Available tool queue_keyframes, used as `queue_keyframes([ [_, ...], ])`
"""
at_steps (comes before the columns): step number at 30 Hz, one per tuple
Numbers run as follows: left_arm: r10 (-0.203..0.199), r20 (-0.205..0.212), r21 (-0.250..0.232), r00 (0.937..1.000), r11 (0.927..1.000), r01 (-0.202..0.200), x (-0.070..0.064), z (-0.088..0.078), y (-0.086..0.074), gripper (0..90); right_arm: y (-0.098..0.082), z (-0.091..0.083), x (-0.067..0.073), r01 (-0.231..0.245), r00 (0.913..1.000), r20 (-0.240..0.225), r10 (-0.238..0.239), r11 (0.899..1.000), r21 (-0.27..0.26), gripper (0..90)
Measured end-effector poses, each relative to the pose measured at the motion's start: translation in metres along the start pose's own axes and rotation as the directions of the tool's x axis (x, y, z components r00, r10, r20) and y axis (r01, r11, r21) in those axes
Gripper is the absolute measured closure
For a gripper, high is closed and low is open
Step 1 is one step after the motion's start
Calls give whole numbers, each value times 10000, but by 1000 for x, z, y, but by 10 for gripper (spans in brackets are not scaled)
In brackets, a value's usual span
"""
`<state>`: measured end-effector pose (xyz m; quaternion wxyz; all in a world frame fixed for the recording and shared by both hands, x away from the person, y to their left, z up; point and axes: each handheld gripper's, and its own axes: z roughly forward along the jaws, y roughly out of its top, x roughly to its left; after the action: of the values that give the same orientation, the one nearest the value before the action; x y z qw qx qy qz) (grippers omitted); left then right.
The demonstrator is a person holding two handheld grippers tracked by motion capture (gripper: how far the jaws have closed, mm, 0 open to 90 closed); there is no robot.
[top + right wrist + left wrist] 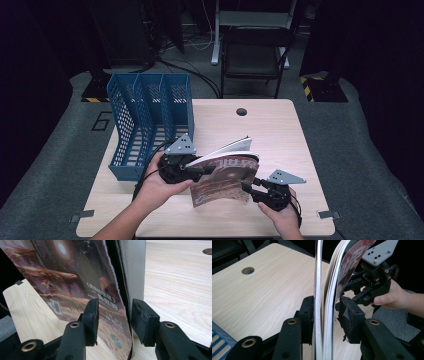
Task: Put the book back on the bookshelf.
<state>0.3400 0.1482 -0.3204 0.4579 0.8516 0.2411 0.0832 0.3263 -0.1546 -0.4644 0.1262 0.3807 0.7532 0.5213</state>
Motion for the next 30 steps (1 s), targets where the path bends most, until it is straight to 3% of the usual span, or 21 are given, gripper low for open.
queue_keyframes([
  [12, -88, 46, 248, 10000, 9997, 86, -2, 2, 4, 741, -1, 0, -2, -142, 9999, 96, 141, 9999, 70, 570],
  [30, 183, -71, 650, 9998, 9977, -178, -4, 3, 9, 812, -2, 0, -4, -159, 9998, 146, 158, 9999, 66, 557],
])
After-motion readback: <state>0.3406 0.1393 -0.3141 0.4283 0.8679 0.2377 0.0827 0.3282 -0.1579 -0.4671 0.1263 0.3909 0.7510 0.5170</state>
